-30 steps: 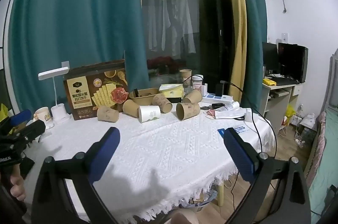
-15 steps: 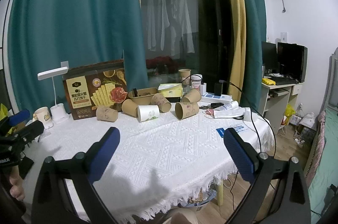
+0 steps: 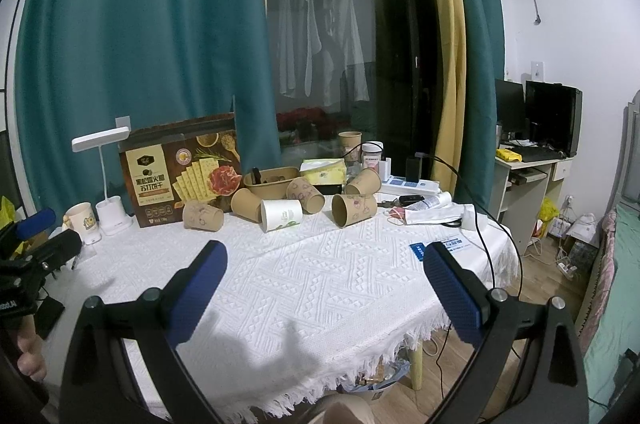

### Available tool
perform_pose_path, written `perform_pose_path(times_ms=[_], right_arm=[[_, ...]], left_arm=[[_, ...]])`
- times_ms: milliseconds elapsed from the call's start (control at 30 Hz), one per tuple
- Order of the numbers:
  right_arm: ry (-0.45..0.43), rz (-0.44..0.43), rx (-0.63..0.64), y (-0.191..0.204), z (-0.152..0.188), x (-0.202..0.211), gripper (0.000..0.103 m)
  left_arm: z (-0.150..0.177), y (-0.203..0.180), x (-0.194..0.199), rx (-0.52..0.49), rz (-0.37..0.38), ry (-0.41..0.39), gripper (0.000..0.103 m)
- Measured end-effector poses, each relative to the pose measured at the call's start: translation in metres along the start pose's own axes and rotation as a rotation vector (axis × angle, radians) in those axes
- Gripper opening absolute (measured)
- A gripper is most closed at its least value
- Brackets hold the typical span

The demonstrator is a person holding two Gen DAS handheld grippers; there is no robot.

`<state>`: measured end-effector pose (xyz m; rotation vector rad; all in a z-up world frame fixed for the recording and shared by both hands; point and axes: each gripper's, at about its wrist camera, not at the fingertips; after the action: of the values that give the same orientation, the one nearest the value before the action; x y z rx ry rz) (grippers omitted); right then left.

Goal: Flip cup upright

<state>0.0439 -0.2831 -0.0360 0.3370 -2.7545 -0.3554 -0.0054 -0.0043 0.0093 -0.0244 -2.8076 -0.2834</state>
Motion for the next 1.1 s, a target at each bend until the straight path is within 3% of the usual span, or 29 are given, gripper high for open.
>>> perform_pose_path(times_ms=[1100], right_arm=[[0.003,-0.002,0.006,0.0065,-0.0017,0.0018,0.098]], left_arm=[[0.0008,0.0001,0.0007,0.009,-0.003,0.000,0.103]])
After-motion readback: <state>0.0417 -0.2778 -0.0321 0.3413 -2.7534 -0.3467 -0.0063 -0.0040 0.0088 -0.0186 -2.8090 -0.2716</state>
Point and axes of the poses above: each gripper's, at about its wrist camera, not at the fingertips, and x roughly against the way its jaws point, y to its left, z to its underside, and after that the axes turned 13 degrees about -x, right-handed
